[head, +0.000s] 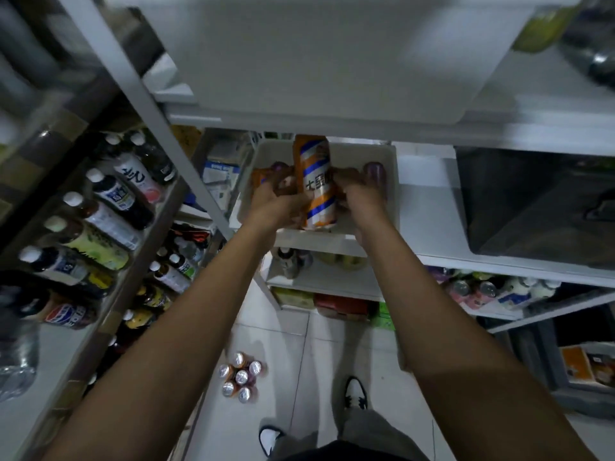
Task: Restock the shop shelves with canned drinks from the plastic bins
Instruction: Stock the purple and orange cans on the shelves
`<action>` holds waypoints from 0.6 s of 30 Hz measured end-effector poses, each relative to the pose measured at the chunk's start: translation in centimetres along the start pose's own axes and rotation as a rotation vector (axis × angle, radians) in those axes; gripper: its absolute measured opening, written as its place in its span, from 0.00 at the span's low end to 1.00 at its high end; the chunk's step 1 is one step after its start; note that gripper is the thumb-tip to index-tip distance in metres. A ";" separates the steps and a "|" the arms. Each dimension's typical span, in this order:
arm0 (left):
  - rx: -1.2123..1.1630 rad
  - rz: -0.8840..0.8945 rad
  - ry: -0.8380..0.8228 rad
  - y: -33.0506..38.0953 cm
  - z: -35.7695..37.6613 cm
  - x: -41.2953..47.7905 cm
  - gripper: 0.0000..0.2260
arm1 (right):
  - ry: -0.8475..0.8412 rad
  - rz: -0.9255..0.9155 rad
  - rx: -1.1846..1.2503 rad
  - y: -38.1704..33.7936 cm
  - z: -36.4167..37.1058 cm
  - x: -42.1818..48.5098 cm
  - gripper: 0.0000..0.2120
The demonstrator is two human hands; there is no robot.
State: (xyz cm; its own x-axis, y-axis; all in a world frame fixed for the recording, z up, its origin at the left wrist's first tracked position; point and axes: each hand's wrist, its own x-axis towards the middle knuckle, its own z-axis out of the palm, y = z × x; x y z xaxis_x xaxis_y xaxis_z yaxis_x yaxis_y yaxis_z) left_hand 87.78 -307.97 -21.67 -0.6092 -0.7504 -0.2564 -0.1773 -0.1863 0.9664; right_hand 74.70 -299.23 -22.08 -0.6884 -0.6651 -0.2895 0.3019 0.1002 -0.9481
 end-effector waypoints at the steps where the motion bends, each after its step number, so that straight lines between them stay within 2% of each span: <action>1: -0.002 -0.001 0.004 0.1 -0.9 -0.8 0.24 | -0.050 0.046 0.032 0.2 0.5 -0.5 0.05; 3: -0.016 -0.010 0.033 0.3 -2.6 -2.4 0.21 | -0.142 0.115 0.063 0.7 1.7 -1.5 0.07; 5: -0.036 -0.035 0.066 0.1 -4.2 -4.1 0.23 | -0.223 0.154 0.051 1.4 3.0 -2.4 0.13; 8: -0.095 -0.065 0.120 -1.1 -7.2 -6.1 0.27 | -0.309 0.184 0.013 1.9 5.5 -4.2 0.16; 10: -0.138 -0.057 0.167 -1.6 -9.4 -7.6 0.27 | -0.372 0.167 -0.056 2.3 7.6 -5.3 0.16; 14: -0.156 -0.017 0.304 -0.8 -14.3 -11.6 0.18 | -0.551 0.119 -0.105 2.4 12.7 -8.2 0.14; 18: -0.123 0.127 0.429 0.6 -20.3 -15.9 0.20 | -0.675 0.039 -0.093 0.6 19.1 -12.0 0.15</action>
State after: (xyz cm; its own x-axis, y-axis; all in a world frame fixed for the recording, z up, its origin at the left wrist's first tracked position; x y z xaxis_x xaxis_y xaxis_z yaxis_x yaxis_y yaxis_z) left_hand 113.03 -309.01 -16.61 -0.2405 -0.9620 -0.1295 -0.0130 -0.1303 0.9914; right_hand 95.75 -305.34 -16.66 -0.1063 -0.9726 -0.2066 0.2394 0.1766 -0.9547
